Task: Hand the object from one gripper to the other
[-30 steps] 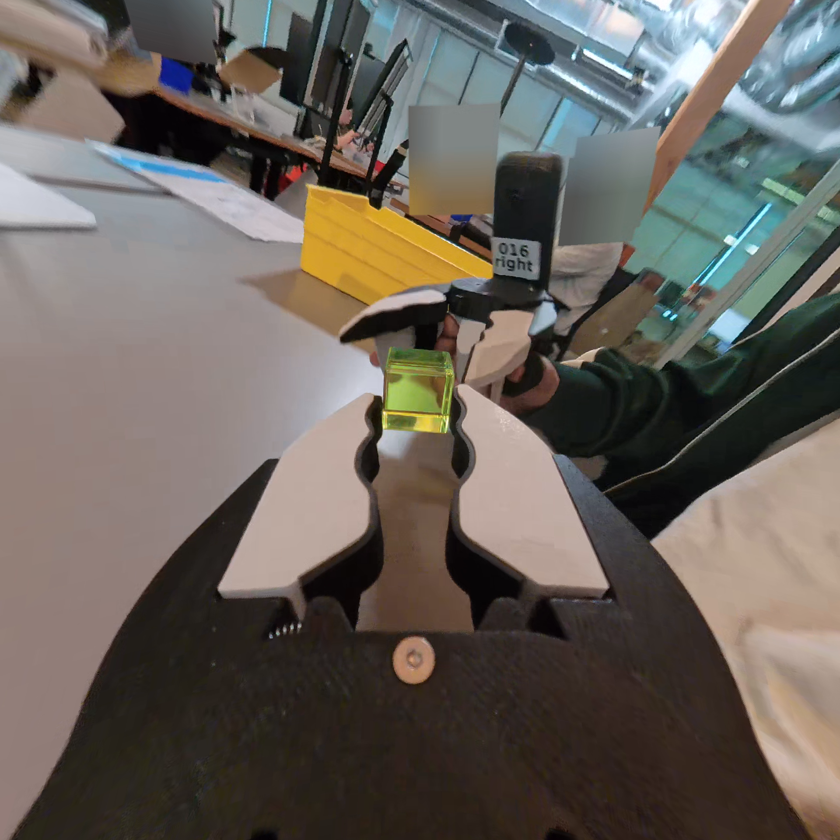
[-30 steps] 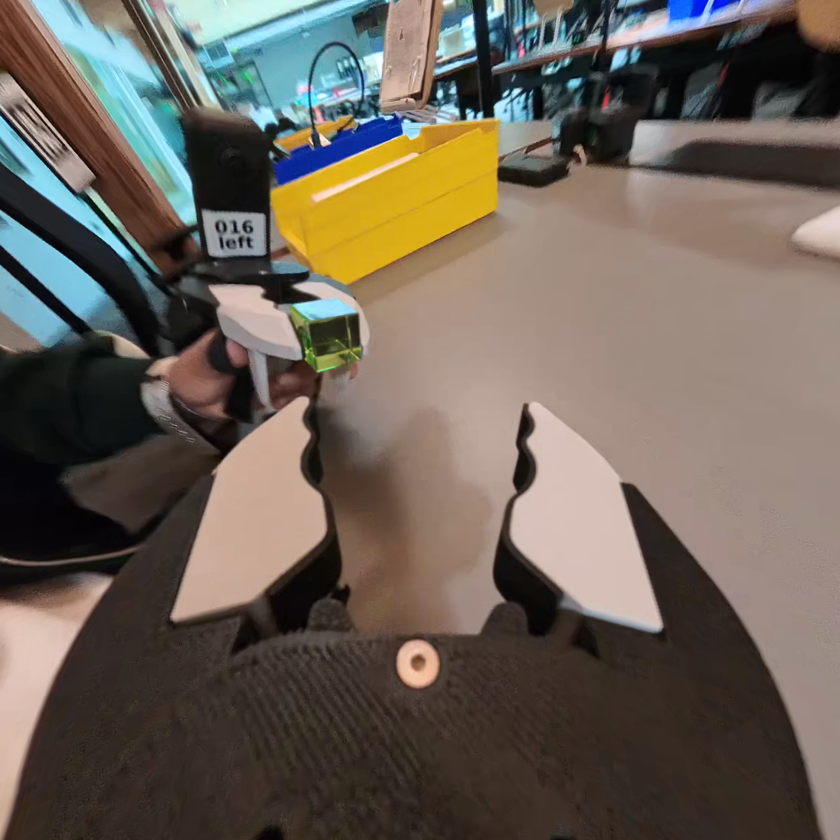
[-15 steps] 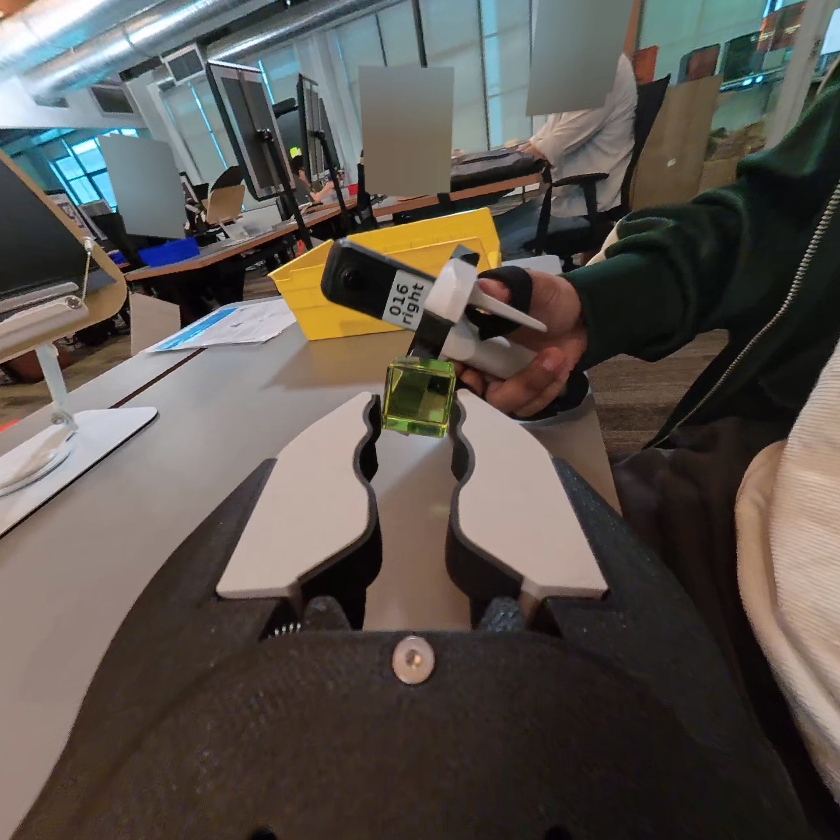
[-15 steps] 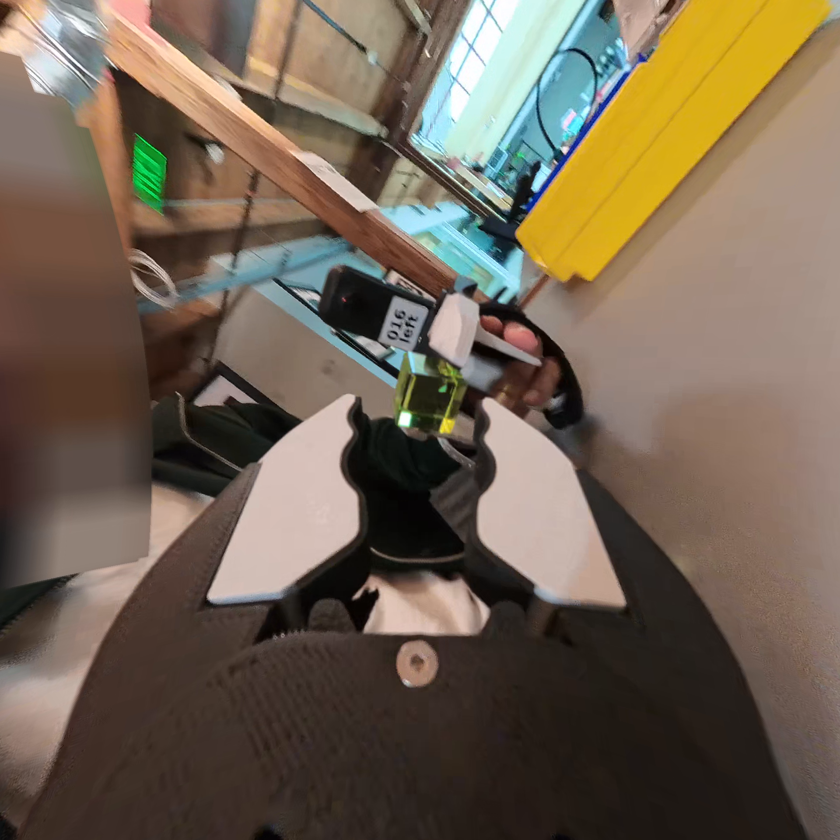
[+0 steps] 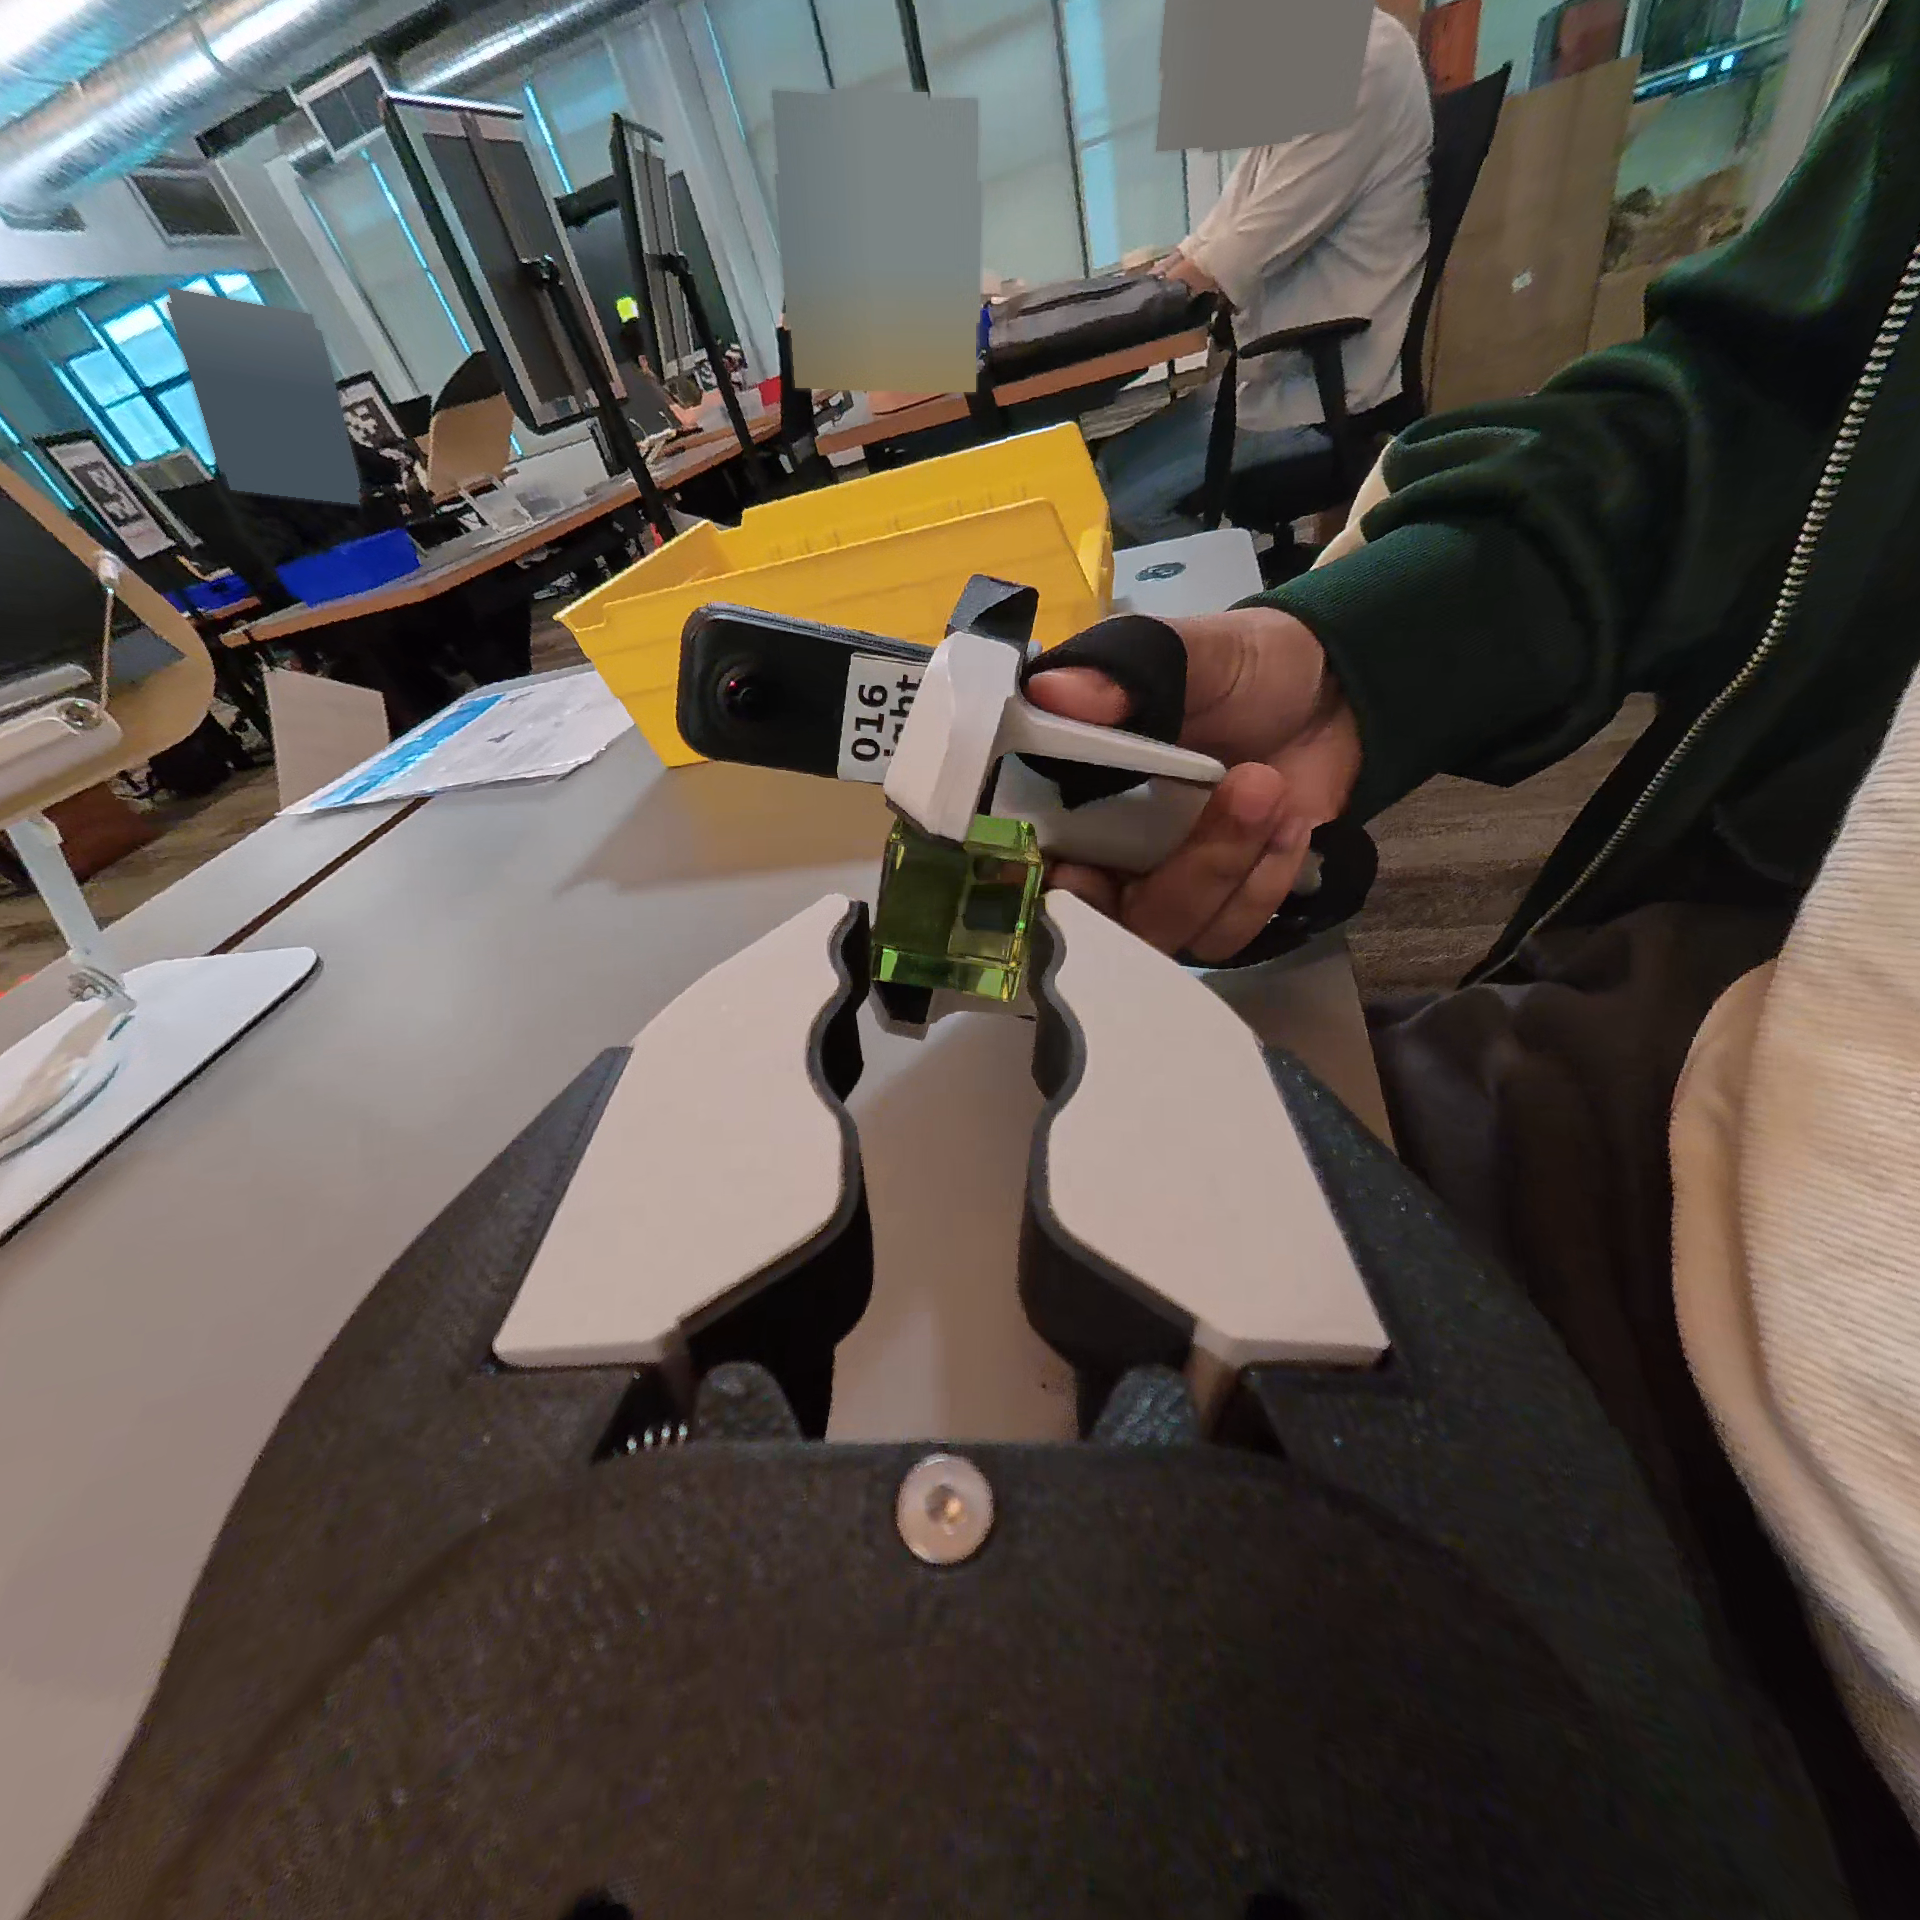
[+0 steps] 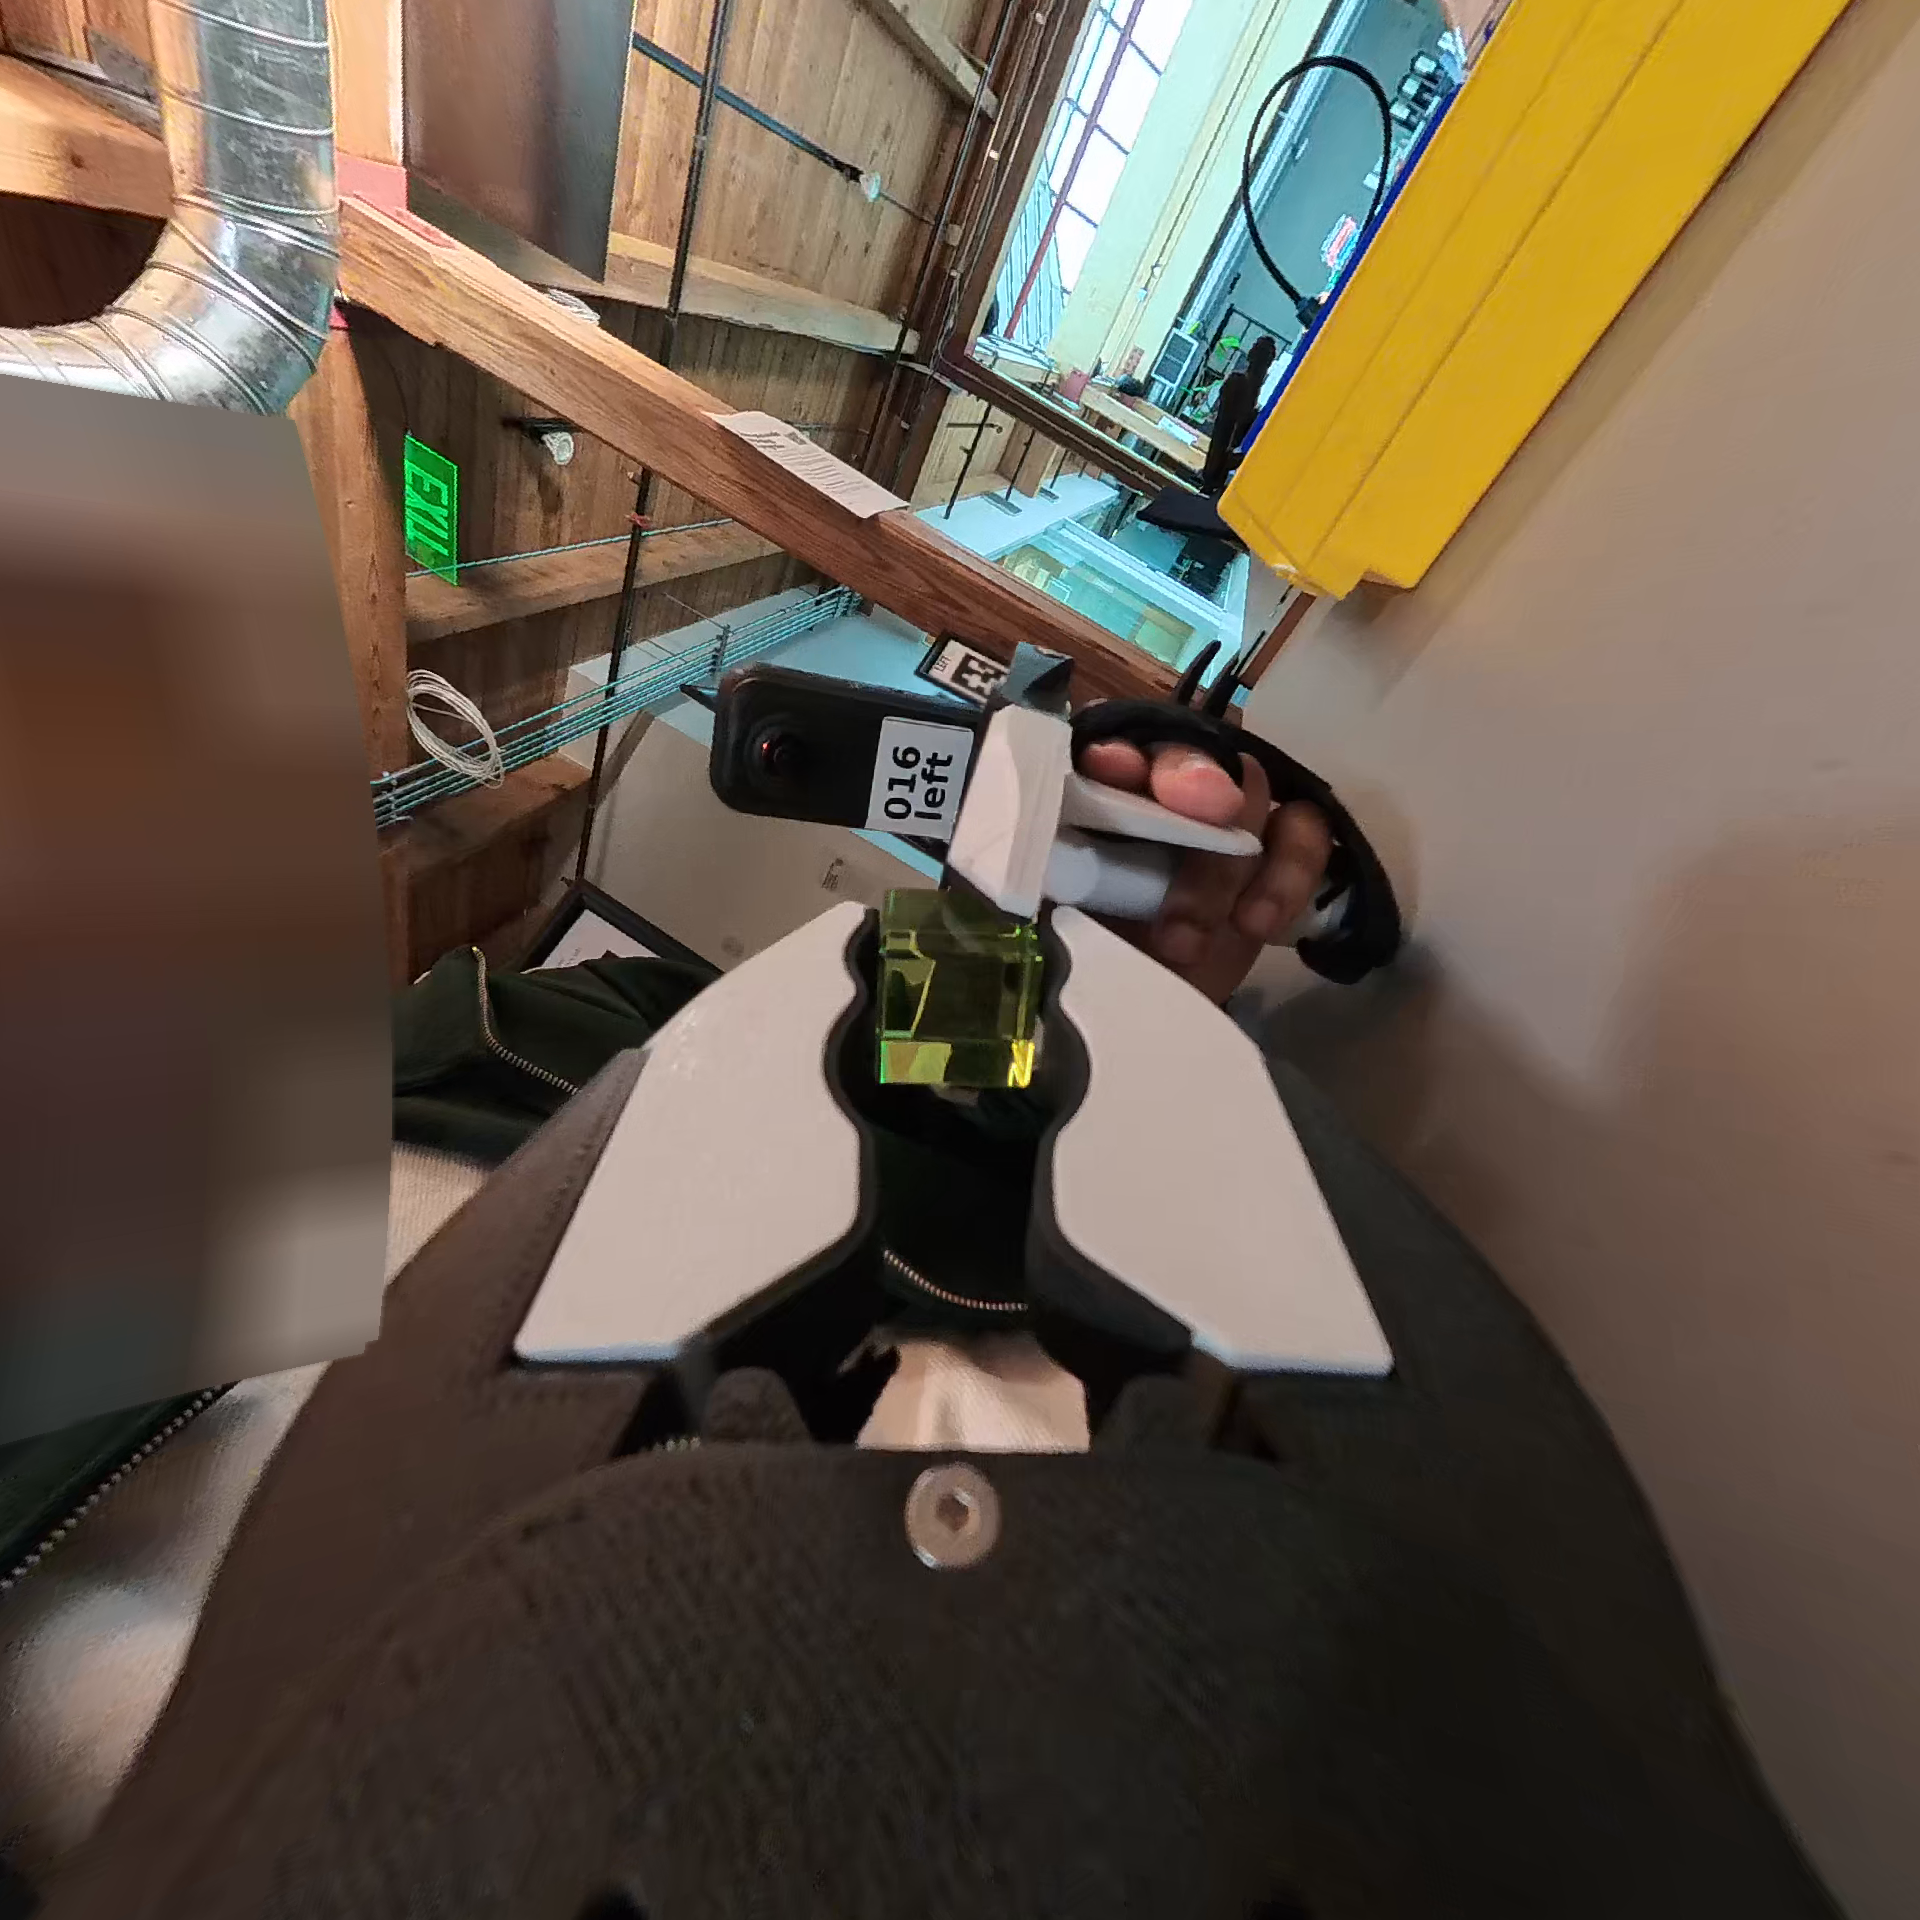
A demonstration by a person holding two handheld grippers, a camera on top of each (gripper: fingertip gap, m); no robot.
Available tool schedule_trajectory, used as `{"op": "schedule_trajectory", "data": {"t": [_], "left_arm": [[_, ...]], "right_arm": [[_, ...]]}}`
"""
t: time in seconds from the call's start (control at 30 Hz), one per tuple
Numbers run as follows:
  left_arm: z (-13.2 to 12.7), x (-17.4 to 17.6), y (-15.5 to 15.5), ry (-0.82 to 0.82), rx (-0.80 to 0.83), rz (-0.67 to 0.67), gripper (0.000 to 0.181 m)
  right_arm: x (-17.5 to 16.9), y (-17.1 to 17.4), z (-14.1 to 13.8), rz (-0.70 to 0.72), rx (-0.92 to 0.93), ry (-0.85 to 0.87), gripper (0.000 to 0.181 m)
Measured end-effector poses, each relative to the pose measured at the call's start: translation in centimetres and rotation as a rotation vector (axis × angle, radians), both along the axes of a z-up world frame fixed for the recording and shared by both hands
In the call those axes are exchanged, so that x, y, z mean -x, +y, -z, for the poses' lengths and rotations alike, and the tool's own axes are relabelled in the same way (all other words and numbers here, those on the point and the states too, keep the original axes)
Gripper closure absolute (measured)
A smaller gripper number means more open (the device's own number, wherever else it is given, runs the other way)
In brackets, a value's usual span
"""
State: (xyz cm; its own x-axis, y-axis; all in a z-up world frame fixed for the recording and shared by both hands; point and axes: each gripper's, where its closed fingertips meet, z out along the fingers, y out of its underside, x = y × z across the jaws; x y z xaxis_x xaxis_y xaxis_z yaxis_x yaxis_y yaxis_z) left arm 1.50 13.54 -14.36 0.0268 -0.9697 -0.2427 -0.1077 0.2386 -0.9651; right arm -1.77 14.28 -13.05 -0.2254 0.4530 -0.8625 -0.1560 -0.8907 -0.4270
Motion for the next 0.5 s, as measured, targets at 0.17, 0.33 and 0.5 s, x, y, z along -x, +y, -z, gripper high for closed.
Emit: {"op": "schedule_trajectory", "data": {"t": [0.17,0.33,0.5], "left_arm": [[-0.1,0.0,0.4,-0.009,0.012,-0.030,0.148],[-0.9,0.6,1.5,-0.071,0.111,-0.065,0.132],[-1.5,1.3,2.2,-0.138,0.275,-0.057,0.133]], "right_arm": [[-0.2,0.3,0.0,0.024,-0.020,-0.013,0.153],[-1.1,1.1,-0.5,0.082,-0.043,0.012,0.153],[-1.8,1.5,-1.3,0.153,-0.130,0.016,0.153]]}}
